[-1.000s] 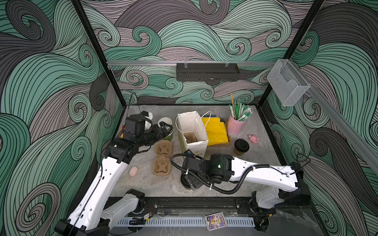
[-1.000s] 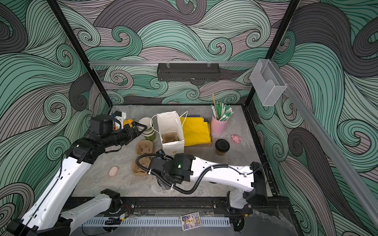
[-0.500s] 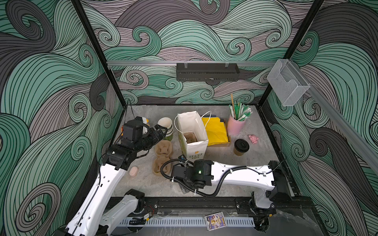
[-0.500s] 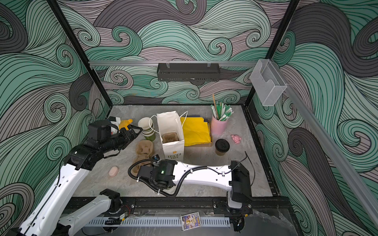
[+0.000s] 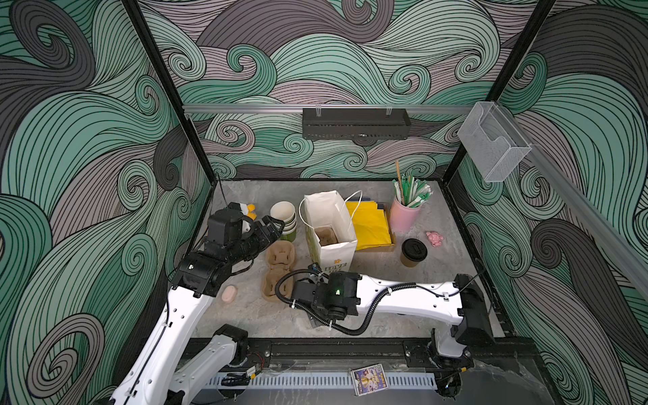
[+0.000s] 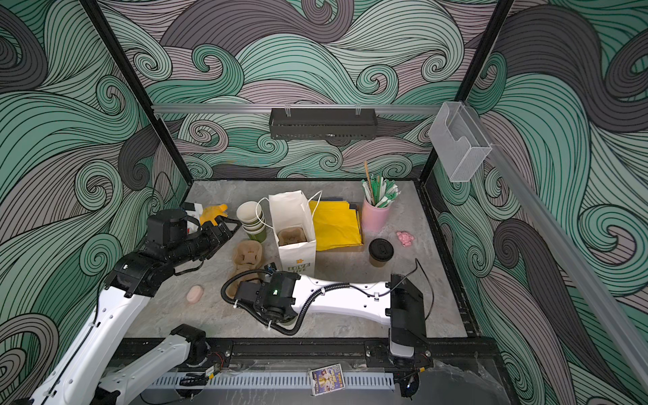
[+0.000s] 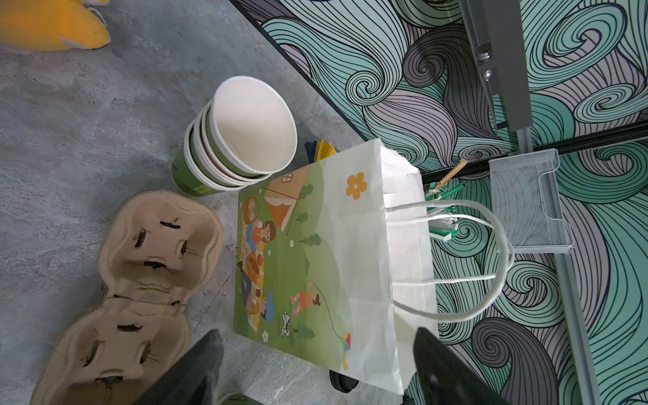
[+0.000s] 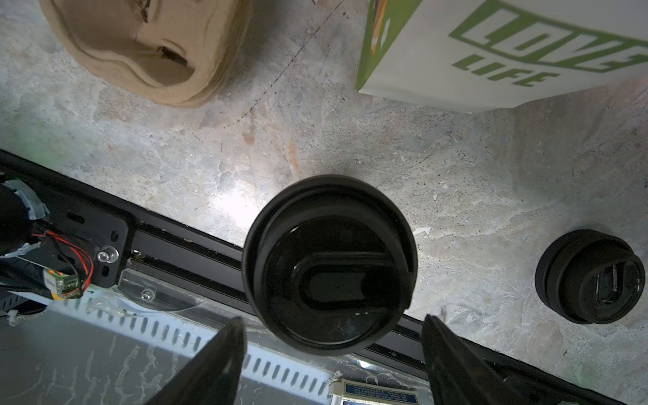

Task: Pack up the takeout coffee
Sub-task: 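Close the right gripper on the black lid of the green coffee cup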

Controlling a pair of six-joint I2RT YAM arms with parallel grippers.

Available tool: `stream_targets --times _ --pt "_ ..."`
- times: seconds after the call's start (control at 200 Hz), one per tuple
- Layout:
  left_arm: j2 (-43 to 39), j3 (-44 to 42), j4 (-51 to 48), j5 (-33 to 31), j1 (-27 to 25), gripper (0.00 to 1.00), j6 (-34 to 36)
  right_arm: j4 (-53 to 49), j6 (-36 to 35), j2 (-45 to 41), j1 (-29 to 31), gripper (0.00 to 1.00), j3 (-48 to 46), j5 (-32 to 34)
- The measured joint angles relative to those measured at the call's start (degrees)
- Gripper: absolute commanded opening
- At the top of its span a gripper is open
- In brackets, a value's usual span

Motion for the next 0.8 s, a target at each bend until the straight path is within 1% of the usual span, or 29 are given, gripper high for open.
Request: stream_targets --times 0.475,0.8 --pt "0.1 0.0 0.0 0.0 0.0 0.87 -0.7 0.0 -0.3 1.7 -0.9 0.76 0.0 -1.6" --pt "0.1 -0.3 0.0 0.0 0.0 0.87 -0.8 0.0 -1.3 2.0 -2.2 0.76 0.3 -2.0"
